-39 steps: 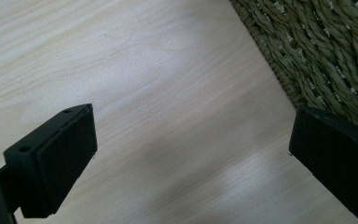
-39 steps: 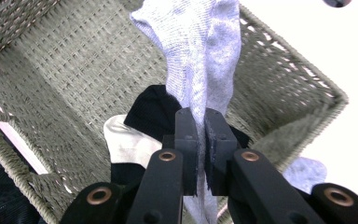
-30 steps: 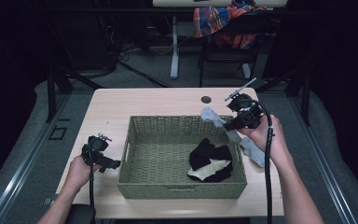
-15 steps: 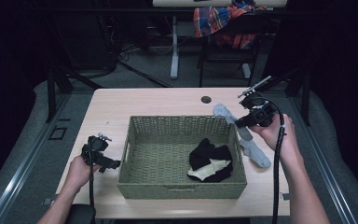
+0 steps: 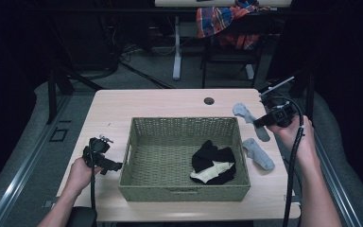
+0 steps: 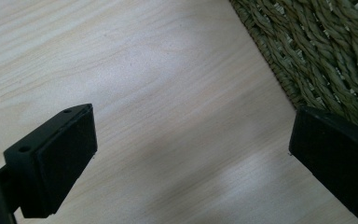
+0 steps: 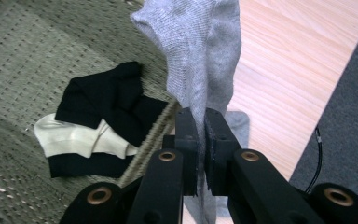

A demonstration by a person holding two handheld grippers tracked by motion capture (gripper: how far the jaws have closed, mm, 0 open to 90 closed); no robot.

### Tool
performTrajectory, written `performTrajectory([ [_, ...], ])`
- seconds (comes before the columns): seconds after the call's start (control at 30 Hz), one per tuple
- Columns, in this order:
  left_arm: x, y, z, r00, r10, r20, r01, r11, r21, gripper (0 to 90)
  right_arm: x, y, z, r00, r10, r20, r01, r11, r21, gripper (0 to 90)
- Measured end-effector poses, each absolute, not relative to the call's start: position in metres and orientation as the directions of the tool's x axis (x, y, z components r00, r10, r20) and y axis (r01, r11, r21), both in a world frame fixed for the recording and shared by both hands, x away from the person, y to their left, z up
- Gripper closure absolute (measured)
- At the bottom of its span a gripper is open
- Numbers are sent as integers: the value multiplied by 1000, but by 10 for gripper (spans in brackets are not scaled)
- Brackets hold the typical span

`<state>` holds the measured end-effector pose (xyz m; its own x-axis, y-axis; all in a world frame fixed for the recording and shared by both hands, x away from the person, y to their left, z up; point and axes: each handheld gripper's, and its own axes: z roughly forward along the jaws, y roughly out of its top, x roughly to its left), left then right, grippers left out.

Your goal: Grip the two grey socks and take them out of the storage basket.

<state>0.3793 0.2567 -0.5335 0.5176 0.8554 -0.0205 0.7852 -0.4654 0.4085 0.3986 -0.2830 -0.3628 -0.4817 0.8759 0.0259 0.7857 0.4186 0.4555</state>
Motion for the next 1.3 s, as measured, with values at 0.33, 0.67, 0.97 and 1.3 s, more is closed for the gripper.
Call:
performTrajectory([
  [0.33,380,257,-534,517,856,-22,787,-465,406,11,406,-304,-373,-428,903,33,821,374,432,862],
  [0.67,379,257,-533,517,856,-20,786,-466,406,11,415,-318,-391,-379,925,32,854,336,397,862],
  [0.97,380,257,-533,517,856,-20,786,-466,406,11,423,-327,-411,-356,933,53,878,315,361,862],
  [1.3,379,257,-533,518,855,-20,786,-466,407,11,433,-327,-438,-358,932,62,896,325,304,862],
])
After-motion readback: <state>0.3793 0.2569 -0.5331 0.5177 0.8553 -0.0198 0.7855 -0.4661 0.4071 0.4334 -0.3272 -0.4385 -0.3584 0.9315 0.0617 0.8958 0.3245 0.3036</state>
